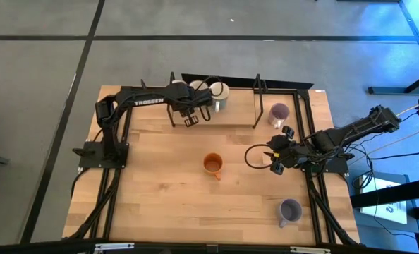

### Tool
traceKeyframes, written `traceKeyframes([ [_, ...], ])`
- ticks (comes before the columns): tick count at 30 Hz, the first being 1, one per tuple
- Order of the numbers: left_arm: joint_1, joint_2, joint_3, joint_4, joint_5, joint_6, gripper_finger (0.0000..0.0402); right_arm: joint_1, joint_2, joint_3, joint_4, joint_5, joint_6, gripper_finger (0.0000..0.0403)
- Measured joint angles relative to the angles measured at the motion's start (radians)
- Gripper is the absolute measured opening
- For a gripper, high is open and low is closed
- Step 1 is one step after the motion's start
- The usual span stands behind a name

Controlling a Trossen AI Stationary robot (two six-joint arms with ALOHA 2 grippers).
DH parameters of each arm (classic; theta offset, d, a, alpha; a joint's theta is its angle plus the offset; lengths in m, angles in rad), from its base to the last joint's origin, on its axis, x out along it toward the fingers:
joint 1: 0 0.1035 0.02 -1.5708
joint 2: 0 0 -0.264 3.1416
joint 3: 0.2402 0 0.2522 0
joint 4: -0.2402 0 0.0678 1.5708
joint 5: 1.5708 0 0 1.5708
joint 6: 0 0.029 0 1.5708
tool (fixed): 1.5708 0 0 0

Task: Place coffee mugs
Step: Adjust the mugs on the shelf

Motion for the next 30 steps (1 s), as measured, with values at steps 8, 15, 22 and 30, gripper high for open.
traceKeyframes([
  [8, -0.012, 0.0, 0.0, -0.05, 0.002, -0.004, 0.0108, 0.0, 0.0, 0.0, 0.001, 0.001, -0.006, 0.0179],
  [15, -0.005, 0.0, 0.0, -0.094, 0.002, -0.036, 0.0108, 0.0, 0.0, 0.0, 0.001, 0.0, -0.006, 0.0179],
  [22, -0.006, 0.0, 0.0, -0.104, 0.001, -0.057, 0.0108, 0.0, 0.0, 0.0, 0.0, 0.0, -0.007, 0.0179],
  [30, -0.052, 0.0, 0.018, 0.011, 0.0, 0.001, 0.0108, 0.0, 0.0, 0.0, -0.006, 0.0, -0.008, 0.0179],
])
